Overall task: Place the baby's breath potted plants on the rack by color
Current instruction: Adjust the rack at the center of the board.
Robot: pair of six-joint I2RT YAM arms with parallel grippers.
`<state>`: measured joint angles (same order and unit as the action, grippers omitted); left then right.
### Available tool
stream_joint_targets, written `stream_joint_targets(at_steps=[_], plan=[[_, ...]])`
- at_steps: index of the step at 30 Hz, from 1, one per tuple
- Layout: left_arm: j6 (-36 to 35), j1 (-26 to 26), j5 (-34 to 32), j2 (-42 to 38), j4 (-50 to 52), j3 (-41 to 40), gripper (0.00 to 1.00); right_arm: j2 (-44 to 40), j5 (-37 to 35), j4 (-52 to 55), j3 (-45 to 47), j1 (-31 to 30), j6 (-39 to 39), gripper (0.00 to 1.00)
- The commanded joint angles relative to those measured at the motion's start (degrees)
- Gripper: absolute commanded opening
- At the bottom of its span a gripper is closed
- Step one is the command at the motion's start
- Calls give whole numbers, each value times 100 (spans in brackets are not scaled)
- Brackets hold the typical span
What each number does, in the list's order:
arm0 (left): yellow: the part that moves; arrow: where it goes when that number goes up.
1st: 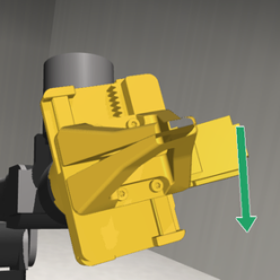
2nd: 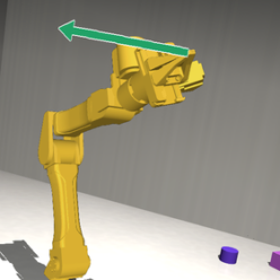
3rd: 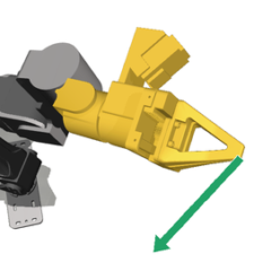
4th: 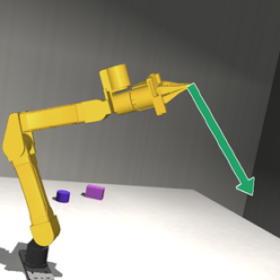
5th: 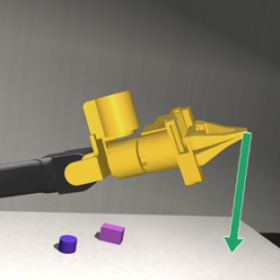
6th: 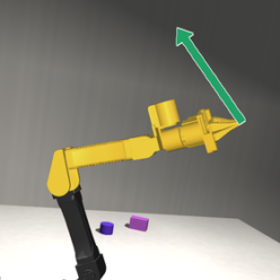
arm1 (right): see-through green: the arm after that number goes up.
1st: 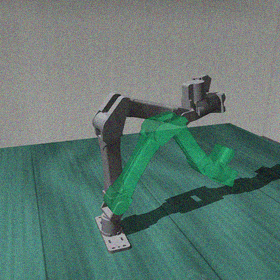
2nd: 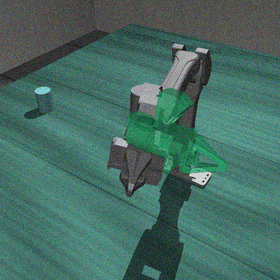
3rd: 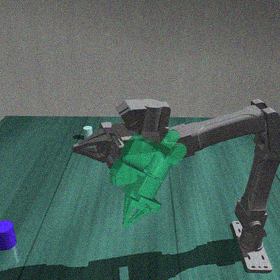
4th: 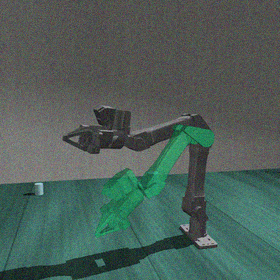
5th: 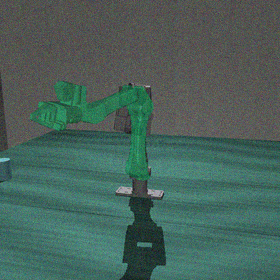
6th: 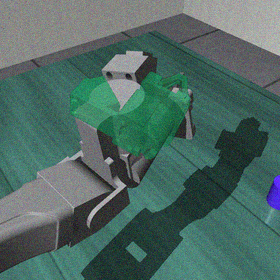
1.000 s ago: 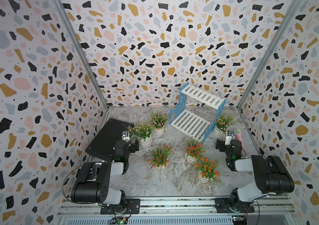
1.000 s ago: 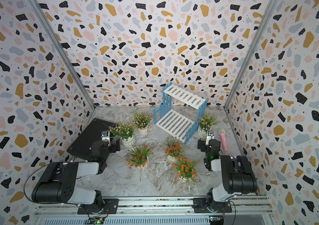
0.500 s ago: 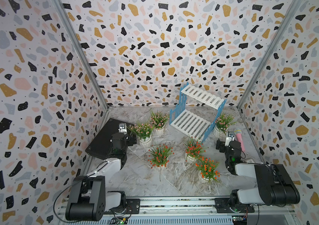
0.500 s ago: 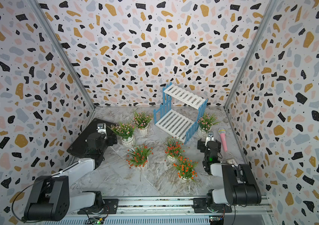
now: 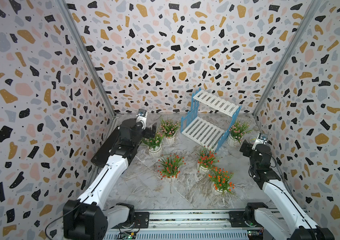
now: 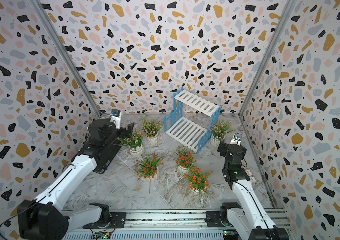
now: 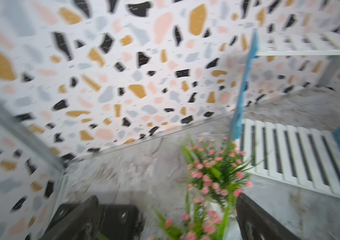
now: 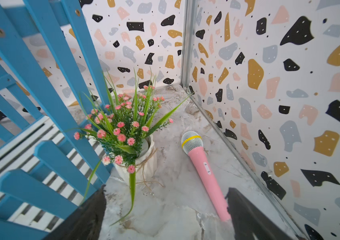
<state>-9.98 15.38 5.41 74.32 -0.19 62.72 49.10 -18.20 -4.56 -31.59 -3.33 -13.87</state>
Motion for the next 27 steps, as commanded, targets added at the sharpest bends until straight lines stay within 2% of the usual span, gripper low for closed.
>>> stream_joint_targets(at_steps=[1, 4, 10, 17, 24, 26, 27], plan=[[-1062, 562, 616, 950, 874, 1002, 99, -297, 601, 1423, -460, -23, -638, 88], [-1335, 808, 787, 2028, 1450, 2255, 98, -442, 1156, 1708, -638, -18, -853, 87], [-1208, 836, 1103, 4071, 2114, 4496, 93, -657, 1772, 2019, -721, -20, -817, 84], [-1086, 844, 1120, 5791, 2793, 6494, 87, -915, 1820, 1974, -600, -19, -744, 82], [-926, 838, 1076, 6368, 2618, 6916, 78, -735, 2025, 1837, -577, -20, -786, 80], [-926, 840, 1093, 6465, 2574, 6928, 72, -731, 2039, 1786, -527, -28, -784, 79], [-920, 842, 1101, 6508, 2544, 6934, 64, -731, 2039, 1756, -491, -22, -790, 78]])
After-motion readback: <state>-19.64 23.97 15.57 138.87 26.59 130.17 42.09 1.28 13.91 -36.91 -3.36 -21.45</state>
